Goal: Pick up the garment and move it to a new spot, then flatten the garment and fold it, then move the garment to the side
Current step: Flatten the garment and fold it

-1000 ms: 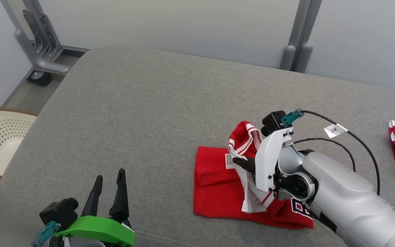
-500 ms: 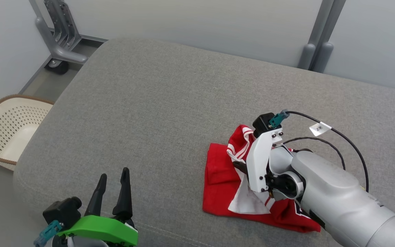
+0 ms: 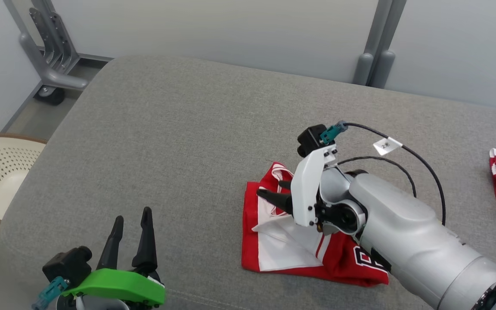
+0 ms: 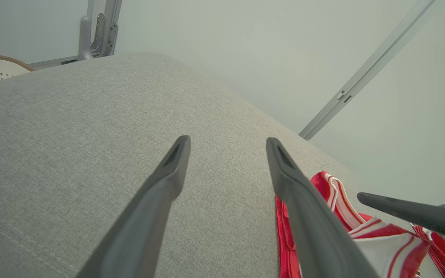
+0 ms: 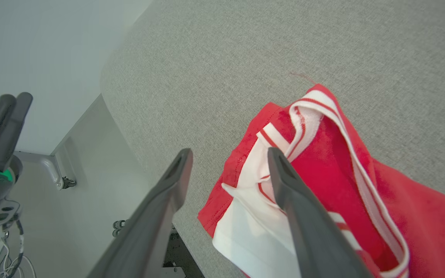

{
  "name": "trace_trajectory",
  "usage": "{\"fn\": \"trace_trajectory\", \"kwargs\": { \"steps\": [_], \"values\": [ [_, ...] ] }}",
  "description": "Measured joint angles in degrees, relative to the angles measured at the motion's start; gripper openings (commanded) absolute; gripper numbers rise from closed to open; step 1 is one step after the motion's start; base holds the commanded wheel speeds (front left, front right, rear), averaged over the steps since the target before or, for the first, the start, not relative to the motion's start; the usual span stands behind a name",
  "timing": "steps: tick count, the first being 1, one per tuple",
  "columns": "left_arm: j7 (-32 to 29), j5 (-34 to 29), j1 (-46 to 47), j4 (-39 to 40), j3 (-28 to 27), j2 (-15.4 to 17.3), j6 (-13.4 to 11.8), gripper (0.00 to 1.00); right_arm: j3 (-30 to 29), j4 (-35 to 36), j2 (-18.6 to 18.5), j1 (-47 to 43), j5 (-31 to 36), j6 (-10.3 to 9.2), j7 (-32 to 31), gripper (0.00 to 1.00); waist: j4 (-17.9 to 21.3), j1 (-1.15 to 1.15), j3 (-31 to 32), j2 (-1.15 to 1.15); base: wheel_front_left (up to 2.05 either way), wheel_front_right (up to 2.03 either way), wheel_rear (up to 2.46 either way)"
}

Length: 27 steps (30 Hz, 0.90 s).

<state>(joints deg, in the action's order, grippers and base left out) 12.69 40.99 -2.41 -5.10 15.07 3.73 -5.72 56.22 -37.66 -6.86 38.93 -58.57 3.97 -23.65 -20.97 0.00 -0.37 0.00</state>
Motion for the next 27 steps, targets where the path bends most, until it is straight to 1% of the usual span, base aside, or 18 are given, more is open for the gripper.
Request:
{"fn": "trace_trajectory", "kwargs": {
  "steps": [3,6,7,8,9,10,12,18,21,27],
  "values": [
    [0.04,0.0,-0.02,0.07,-0.34,0.03,-0.02,1.0,-1.16,0.45,-0.22,1.99,-0.14,0.57,1.26,1.0,1.08,0.0,0.16,0.0,0.0,0.0,0.0],
    [0.04,0.0,-0.03,0.12,-0.49,0.04,-0.05,1.0,-2.57,0.81,-0.83,3.38,-0.21,0.73,2.58,1.0,1.85,0.0,0.3,0.0,0.0,0.0,0.0],
    [0.05,0.0,-0.05,0.19,-0.7,0.08,-0.05,1.0,-4.46,1.01,-2.03,4.44,-0.74,0.85,4.02,1.0,2.63,0.0,0.45,0.0,0.0,0.0,0.0],
    [0.05,0.0,-0.05,0.19,-0.7,0.08,-0.05,1.0,-4.46,1.01,-2.03,4.44,-0.74,0.85,4.02,1.0,2.63,0.0,0.45,0.0,0.0,0.0,0.0],
    [0.05,0.0,-0.05,0.23,-0.81,0.09,-0.05,1.0,-5.46,1.08,-2.91,4.85,-0.93,1.01,4.81,1.0,3.04,0.0,0.54,0.0,0.0,0.0,0.0],
    [0.13,-0.01,-0.09,0.38,-1.05,0.12,-0.08,1.0,-7.13,1.08,-5.0,5.49,-1.11,1.01,6.09,1.0,3.87,0.0,0.73,0.0,0.0,0.0,0.0],
    [0.46,-0.01,-0.17,0.52,-1.29,0.16,-0.09,1.0,-8.29,0.89,-7.19,5.59,-1.31,1.01,7.01,1.0,4.71,0.0,0.91,0.0,0.0,0.0,0.0],
    [0.46,-0.02,-0.27,1.46,-1.51,0.22,-0.1,1.0,-10.84,-0.87,-12.09,3.91,-2.69,1.0,8.51,1.0,7.22,0.0,1.17,0.0,0.0,0.0,0.0],
    [0.46,-0.27,-0.3,2.0,-1.49,0.24,-0.1,1.0,-11.49,-1.76,-13.01,0.97,-4.24,1.0,9.05,1.0,8.39,0.0,1.07,0.0,0.0,0.0,0.0],
    [0.43,-0.6,-0.31,2.61,-1.02,0.27,-0.11,1.0,-11.57,-2.34,-12.38,-5.17,-6.61,1.05,9.09,1.0,10.19,0.0,0.18,0.0,0.0,0.0,0.0]
  ]
}}
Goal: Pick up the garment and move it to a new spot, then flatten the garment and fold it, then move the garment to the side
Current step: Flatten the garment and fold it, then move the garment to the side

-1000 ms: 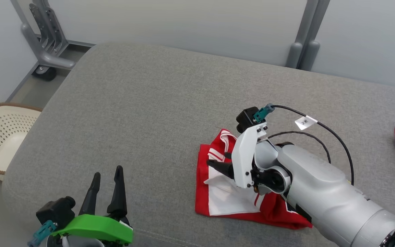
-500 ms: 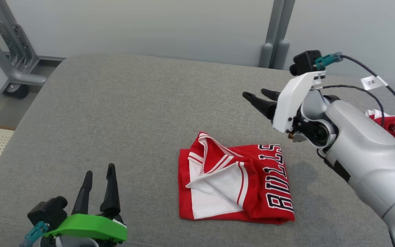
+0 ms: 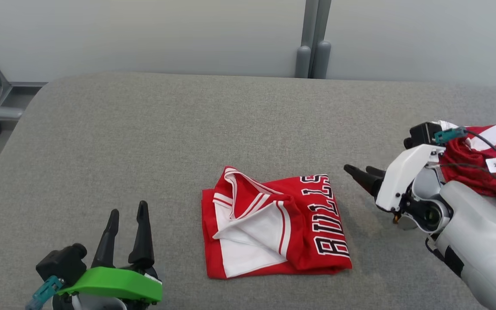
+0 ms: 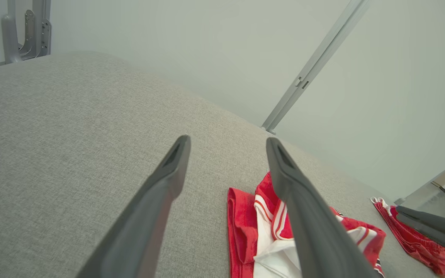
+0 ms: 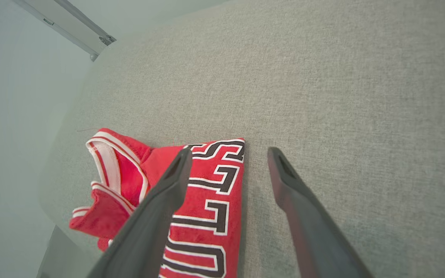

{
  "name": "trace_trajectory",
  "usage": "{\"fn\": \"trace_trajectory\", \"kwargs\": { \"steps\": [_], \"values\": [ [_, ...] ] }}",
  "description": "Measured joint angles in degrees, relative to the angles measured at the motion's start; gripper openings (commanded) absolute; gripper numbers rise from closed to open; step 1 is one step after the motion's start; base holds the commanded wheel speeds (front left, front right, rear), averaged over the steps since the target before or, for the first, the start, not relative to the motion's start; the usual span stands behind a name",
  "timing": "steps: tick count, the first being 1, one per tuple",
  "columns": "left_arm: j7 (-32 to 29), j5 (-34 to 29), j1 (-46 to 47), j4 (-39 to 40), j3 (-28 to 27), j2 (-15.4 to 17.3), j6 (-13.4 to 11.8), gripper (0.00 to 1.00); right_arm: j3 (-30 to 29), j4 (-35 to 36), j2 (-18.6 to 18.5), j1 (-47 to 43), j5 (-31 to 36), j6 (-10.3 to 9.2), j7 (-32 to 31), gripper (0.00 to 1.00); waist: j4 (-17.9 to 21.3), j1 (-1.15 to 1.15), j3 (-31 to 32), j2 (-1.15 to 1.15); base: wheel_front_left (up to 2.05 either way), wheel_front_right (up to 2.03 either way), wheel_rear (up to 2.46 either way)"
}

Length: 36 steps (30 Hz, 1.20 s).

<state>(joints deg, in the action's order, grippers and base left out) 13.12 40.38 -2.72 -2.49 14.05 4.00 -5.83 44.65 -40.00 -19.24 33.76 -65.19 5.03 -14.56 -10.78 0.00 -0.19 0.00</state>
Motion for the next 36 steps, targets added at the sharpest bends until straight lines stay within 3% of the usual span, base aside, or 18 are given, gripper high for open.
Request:
{"fn": "trace_trajectory", "kwargs": {
  "steps": [7,25,27,28,29,32,36],
  "values": [
    [-1.03,-0.81,0.06,0.47,1.19,0.12,0.0,1.0,-0.11,-0.33,1.64,-4.2,-2.7,0.53,0.44,1.0,0.28,0.0,-1.48,0.0,0.0,0.0,0.0],
    [-2.0,-1.83,0.13,0.59,1.36,0.65,-0.25,1.0,-1.09,-3.28,4.79,-7.59,-8.32,1.22,-1.8,0.98,-3.38,0.0,-2.38,0.0,0.0,0.0,0.0],
    [-2.07,-1.86,0.13,0.69,1.36,0.67,-0.26,1.0,-1.46,-3.26,5.47,-7.58,-9.21,1.49,-2.2,0.48,-3.48,0.0,-2.42,0.0,0.0,0.0,0.0],
    [-2.08,-1.91,0.13,0.74,1.35,0.67,-0.26,1.0,-1.36,-3.25,5.59,-7.58,-9.16,1.51,-2.2,0.38,-3.53,0.0,-2.44,0.0,0.0,0.0,0.0],
    [-2.08,-1.91,0.13,0.78,1.33,0.68,-0.26,1.0,-1.24,-3.24,5.58,-7.57,-9.0,1.51,-2.2,0.35,-3.57,0.0,-2.45,0.0,0.0,0.0,0.0],
    [-2.32,-1.91,0.13,0.89,1.22,0.69,-0.26,1.0,-1.15,-3.22,5.49,-7.53,-8.79,1.52,-2.08,0.0,-3.62,0.0,-2.52,0.0,0.0,0.0,0.0],
    [-2.33,-1.91,0.13,0.94,1.03,0.71,-0.27,1.0,-1.3,-3.12,5.16,-7.24,-8.04,1.53,-0.48,0.0,-3.54,0.0,-2.59,0.0,0.0,0.0,0.0]
  ]
}}
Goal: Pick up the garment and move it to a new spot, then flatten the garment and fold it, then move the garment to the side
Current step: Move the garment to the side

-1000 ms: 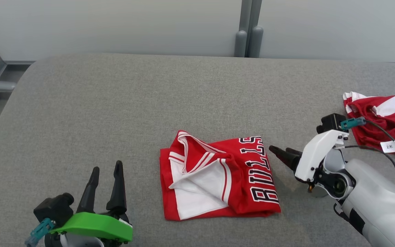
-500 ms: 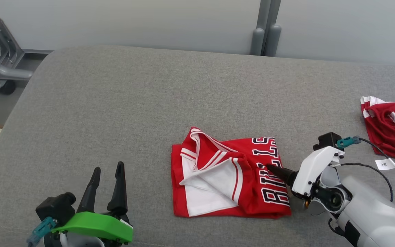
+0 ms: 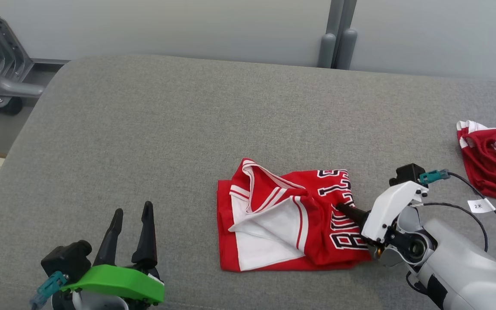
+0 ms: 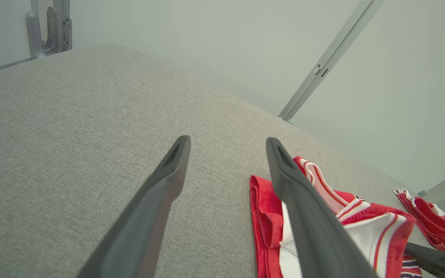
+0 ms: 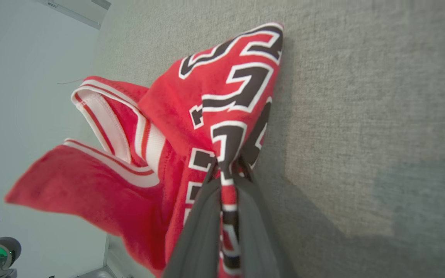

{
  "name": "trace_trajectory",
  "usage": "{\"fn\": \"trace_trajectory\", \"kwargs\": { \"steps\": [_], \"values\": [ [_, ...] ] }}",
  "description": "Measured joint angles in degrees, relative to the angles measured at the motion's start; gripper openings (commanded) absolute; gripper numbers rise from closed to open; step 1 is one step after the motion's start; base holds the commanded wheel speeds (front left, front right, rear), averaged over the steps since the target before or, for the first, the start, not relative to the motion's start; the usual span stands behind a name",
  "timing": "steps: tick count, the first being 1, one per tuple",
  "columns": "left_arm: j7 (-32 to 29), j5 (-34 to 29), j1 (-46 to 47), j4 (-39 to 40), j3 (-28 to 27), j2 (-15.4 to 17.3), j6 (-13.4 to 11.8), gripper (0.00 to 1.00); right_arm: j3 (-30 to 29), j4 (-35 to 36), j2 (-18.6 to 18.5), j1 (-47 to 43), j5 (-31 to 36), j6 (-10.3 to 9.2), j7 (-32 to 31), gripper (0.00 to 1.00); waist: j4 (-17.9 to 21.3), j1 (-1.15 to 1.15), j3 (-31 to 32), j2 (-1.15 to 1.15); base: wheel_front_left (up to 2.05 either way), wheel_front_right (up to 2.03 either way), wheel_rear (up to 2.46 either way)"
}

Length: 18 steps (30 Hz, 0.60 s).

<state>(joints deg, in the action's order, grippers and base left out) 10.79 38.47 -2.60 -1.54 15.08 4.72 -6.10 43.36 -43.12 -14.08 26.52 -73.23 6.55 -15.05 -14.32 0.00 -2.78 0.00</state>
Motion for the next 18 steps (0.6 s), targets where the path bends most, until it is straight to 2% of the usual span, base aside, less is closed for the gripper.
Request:
{"fn": "trace_trajectory", "kwargs": {
  "steps": [5,10,18],
  "values": [
    [0.0,0.0,0.0,0.05,-0.3,0.0,-0.02,1.0,0.16,0.92,-1.19,1.05,1.52,0.48,1.62,0.0,0.34,0.0,0.04,0.0,0.0,0.0,0.0],
    [0.03,0.0,-0.04,0.07,-1.48,0.03,-0.05,1.0,2.19,2.53,-3.98,4.19,5.87,0.49,2.5,0.0,1.25,0.0,0.37,0.0,0.0,0.0,0.0],
    [0.11,0.01,-0.1,0.05,-1.82,0.01,-0.48,1.0,2.71,4.1,-7.75,6.17,7.73,0.49,3.16,0.0,3.15,0.0,1.26,0.0,0.0,0.0,0.0]
  ]
}}
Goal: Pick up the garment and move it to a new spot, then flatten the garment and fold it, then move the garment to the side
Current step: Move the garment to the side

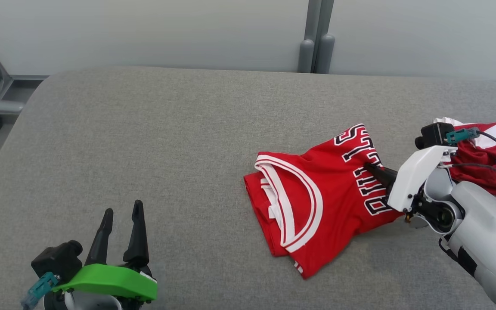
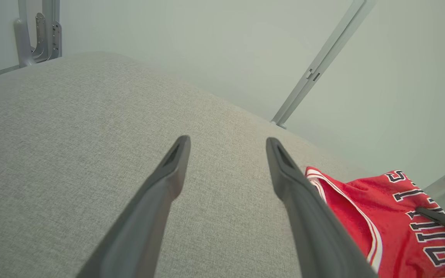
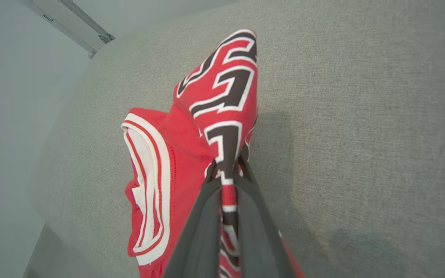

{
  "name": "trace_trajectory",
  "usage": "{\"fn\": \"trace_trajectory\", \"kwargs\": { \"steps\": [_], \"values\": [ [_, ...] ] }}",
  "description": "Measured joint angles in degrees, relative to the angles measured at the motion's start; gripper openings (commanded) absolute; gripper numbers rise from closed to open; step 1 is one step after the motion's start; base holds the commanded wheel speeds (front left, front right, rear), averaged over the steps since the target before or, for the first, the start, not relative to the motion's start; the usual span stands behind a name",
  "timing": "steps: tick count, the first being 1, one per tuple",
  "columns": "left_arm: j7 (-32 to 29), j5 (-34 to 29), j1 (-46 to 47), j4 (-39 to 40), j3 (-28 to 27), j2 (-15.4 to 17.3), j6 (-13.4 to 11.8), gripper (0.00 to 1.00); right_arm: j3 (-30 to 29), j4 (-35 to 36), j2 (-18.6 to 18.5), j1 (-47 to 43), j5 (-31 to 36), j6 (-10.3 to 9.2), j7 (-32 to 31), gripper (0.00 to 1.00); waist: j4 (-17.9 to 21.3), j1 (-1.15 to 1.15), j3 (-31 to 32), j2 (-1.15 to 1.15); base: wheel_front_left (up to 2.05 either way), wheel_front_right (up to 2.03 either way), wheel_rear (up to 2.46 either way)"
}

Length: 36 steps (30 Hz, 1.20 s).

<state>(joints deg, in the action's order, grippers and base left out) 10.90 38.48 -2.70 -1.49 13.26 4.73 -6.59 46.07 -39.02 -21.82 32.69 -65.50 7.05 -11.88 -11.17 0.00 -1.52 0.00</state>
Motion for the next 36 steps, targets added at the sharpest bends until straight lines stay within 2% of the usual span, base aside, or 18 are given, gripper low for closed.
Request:
{"fn": "trace_trajectory", "kwargs": {
  "steps": [12,18,20,26,36],
  "values": [
    [0.01,0.0,-0.35,0.21,-0.23,-0.03,0.0,1.0,-2.26,1.16,-0.74,0.26,-2.15,0.0,-0.33,0.0,2.56,0.0,0.93,0.0,0.0,0.0,0.0],
    [0.0,0.0,-0.9,0.38,0.07,-0.08,-0.01,1.0,-3.35,1.15,-4.59,4.13,-1.96,-0.16,-1.3,0.0,3.65,0.0,0.9,0.0,0.0,0.0,0.0],
    [-0.01,0.0,-0.9,0.44,0.07,-0.08,-0.01,1.0,-3.79,0.98,-7.04,5.76,-1.42,-1.01,-2.14,0.0,3.82,0.0,0.84,0.0,0.0,0.0,0.0],
    [-0.01,0.0,-0.92,0.58,0.08,-0.09,-0.01,1.0,-3.86,0.79,-10.5,8.93,-0.07,-2.46,-4.39,0.0,4.13,0.0,0.53,0.0,0.0,0.0,0.0],
    [-0.29,-0.02,-0.93,1.74,0.34,-0.09,-0.05,1.0,-5.45,-0.27,-14.46,12.05,0.04,-5.19,-6.33,0.0,4.05,0.0,-1.35,0.0,0.0,0.0,0.0]
  ]
}}
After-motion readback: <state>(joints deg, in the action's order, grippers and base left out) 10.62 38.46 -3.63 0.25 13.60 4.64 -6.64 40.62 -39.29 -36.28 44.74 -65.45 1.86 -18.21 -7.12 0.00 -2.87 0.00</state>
